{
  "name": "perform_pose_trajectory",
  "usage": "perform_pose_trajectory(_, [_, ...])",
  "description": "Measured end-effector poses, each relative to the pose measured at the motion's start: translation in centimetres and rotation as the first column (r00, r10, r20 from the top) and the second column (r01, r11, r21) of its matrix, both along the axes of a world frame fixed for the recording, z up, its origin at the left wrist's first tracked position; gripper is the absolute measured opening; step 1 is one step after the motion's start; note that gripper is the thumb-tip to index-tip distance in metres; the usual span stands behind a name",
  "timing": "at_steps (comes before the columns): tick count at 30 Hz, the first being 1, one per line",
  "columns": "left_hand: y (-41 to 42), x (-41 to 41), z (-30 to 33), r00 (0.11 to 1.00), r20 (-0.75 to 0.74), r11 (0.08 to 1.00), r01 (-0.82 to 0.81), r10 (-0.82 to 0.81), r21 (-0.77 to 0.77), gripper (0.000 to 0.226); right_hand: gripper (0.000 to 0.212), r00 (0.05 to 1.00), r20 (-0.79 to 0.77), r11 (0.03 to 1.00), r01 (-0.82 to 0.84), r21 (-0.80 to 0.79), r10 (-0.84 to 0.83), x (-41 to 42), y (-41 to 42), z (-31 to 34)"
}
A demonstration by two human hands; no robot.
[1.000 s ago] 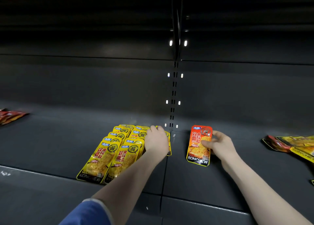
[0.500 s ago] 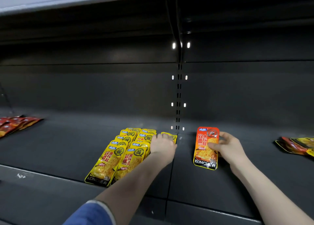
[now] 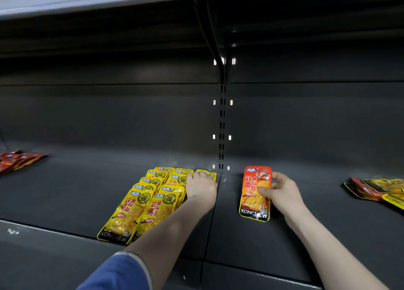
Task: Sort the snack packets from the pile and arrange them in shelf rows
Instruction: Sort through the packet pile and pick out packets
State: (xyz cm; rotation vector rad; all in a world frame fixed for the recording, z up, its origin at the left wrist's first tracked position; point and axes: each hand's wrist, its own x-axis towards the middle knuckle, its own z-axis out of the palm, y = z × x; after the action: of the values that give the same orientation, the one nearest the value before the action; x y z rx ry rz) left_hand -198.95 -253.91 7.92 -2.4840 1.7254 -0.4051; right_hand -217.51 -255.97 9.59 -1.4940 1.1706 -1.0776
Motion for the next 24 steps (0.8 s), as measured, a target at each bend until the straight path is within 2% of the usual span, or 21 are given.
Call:
perform_pose_trajectory(8, [-0.5, -0.2, 0.0, 0.998, -0.056, 0.999, -0.007, 0.005, -0.035, 0.048, 0.036, 0.999, 0.030, 1.000, -0.025, 0.013, 0.025, 0.0, -0.2, -0.2])
perform_pose_trajectory(16, [2.1, 0.8, 2.9, 0.996, -0.037, 0.969, 0.064, -0.075, -0.237, 0.039, 0.021, 0.982, 0.179, 0.994, -0.072, 0.084, 0.056, 0.9, 1.1, 1.1])
perform_pose_trajectory(24, [8.7, 8.7, 6.2, 0.997, -0.026, 0.927, 0.056, -0.070, -0.372, 0.040, 0.022, 0.969, 0.222, 0.991, -0.121, 0.057, 0.106, 8.3, 4.3, 3.9])
